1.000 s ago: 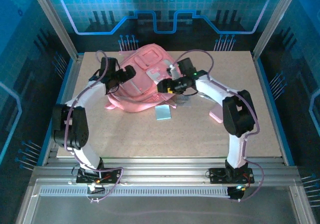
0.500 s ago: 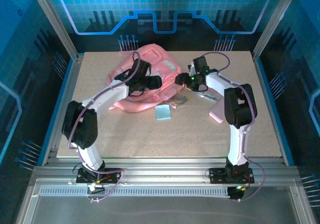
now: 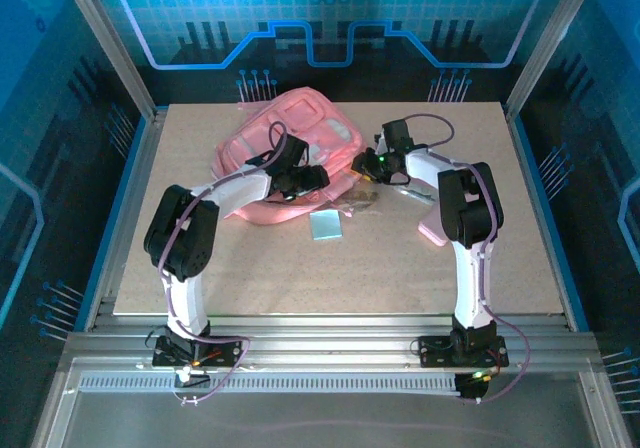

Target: Pack the student bag

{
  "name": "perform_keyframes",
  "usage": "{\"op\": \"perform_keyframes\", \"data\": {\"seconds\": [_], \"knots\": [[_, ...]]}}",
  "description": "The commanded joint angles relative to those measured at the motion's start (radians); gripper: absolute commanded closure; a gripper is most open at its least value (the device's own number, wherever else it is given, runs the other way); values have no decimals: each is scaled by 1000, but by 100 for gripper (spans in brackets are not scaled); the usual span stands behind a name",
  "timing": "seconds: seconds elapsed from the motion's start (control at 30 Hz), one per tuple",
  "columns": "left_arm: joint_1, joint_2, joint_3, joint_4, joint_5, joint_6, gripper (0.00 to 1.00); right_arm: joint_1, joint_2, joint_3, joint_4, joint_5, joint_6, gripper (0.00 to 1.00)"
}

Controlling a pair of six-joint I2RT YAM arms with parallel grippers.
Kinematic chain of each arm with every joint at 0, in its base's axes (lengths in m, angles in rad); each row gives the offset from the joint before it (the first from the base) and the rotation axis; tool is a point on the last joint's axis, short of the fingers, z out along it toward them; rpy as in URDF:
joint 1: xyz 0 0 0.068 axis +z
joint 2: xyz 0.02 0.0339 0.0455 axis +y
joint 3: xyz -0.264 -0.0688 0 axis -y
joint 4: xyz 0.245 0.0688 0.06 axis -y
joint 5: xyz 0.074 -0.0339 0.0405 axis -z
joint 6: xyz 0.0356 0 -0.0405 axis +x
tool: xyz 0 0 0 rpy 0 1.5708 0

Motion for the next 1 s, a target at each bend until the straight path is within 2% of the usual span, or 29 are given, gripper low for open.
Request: {"op": "perform_keyframes", "data": {"seconds": [0.0,0.1,0.2,0.4,0.67,0.73,0.97], "knots": [[10,34,-34,61,42,-78,29,8,24,-21,43,-13,18,76],[14,52,-50,91,35,-91,29,10,26,-37,65,-33,27,85],[26,71,-77,182,48,-114,30,14,21,-46,77,-45,31,88],[30,90,-132,421,117,-113,33,27,9,-45,54,-39,13,89],[32,62,-219,596,174,-164,36,31,24,-20,32,-35,11,89],[32,73,-197,532,164,-136,36,31,26,-15,25,-34,8,89],[22,160,39,-11,-44,96,37,30,18,-26,22,-29,12,89]]}}
